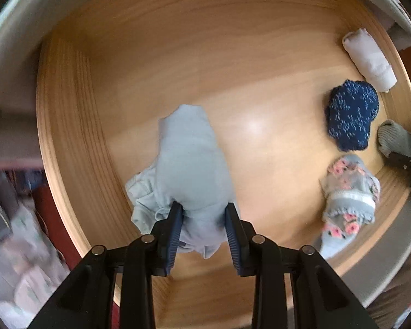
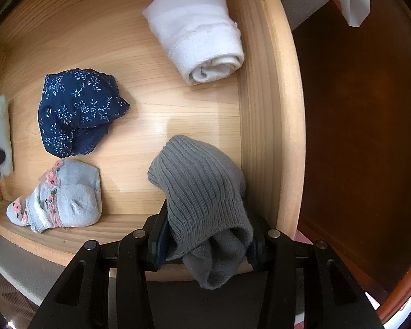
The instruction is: Take underwear out of drawer
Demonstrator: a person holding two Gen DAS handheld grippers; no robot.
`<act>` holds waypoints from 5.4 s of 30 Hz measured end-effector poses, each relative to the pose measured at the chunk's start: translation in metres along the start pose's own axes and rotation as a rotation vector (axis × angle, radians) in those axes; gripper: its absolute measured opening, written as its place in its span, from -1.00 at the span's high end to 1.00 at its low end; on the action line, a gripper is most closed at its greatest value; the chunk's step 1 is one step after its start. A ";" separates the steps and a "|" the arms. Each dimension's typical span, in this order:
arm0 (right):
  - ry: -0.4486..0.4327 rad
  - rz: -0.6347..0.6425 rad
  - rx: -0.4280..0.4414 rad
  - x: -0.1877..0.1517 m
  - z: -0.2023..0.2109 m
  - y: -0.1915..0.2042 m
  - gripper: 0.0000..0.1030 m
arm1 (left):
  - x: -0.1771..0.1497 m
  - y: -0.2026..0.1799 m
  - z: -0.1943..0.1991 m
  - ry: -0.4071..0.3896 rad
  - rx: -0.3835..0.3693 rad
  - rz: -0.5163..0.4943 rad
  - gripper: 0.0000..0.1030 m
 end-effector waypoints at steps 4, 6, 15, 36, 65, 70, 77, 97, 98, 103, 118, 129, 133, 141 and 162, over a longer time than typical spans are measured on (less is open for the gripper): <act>-0.002 0.005 0.006 0.000 0.001 -0.001 0.17 | -0.022 -0.001 -0.001 0.024 -0.039 0.051 0.39; -0.003 0.006 0.009 -0.001 0.001 -0.002 0.17 | -0.034 -0.002 0.002 0.021 -0.042 0.060 0.34; -0.001 0.011 0.016 -0.001 0.001 -0.004 0.17 | -0.043 0.023 0.039 -0.110 -0.037 0.106 0.18; 0.007 0.031 0.002 0.003 -0.002 0.004 0.17 | -0.018 0.037 0.013 -0.034 0.023 0.205 -0.35; 0.010 0.042 -0.001 0.008 -0.008 0.028 0.18 | -0.011 0.024 -0.003 -0.064 0.082 0.261 0.15; 0.009 0.043 0.000 0.007 -0.009 0.029 0.18 | -0.018 0.046 0.008 -0.082 0.058 0.279 0.27; 0.002 0.050 0.002 0.004 -0.008 0.027 0.19 | -0.022 0.051 0.002 -0.065 0.045 0.288 0.27; -0.107 0.049 0.052 -0.005 0.022 0.008 0.25 | -0.016 0.040 -0.004 -0.083 0.049 0.311 0.25; -0.118 0.054 0.069 -0.005 0.024 0.008 0.25 | -0.016 0.040 -0.004 -0.085 0.044 0.315 0.25; -0.132 0.046 0.081 -0.006 0.036 -0.002 0.25 | -0.017 0.040 -0.003 -0.098 0.032 0.330 0.25; -0.147 0.097 0.076 -0.005 0.071 0.025 0.25 | -0.021 0.042 0.002 -0.132 -0.015 0.358 0.25; -0.203 0.142 0.068 0.002 0.128 0.034 0.25 | -0.023 0.043 0.004 -0.135 -0.026 0.372 0.25; -0.227 0.146 0.070 0.001 0.142 0.030 0.25 | -0.023 0.044 0.003 -0.136 -0.027 0.371 0.25; -0.309 0.151 0.084 0.001 0.189 0.026 0.25 | -0.022 0.043 0.002 -0.136 -0.028 0.372 0.25; -0.594 0.180 0.061 0.102 0.346 0.048 0.24 | -0.022 0.044 0.002 -0.137 -0.033 0.376 0.25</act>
Point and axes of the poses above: each gripper's, at about its wrist camera, not at the fingertips, and z roughly against the way its jaws point, y to its left, x to its top, the point moved 7 cm from there along -z, roughly the way its jaws point, and after that the axes turned 1 degree about x, right-handed, at the moved point
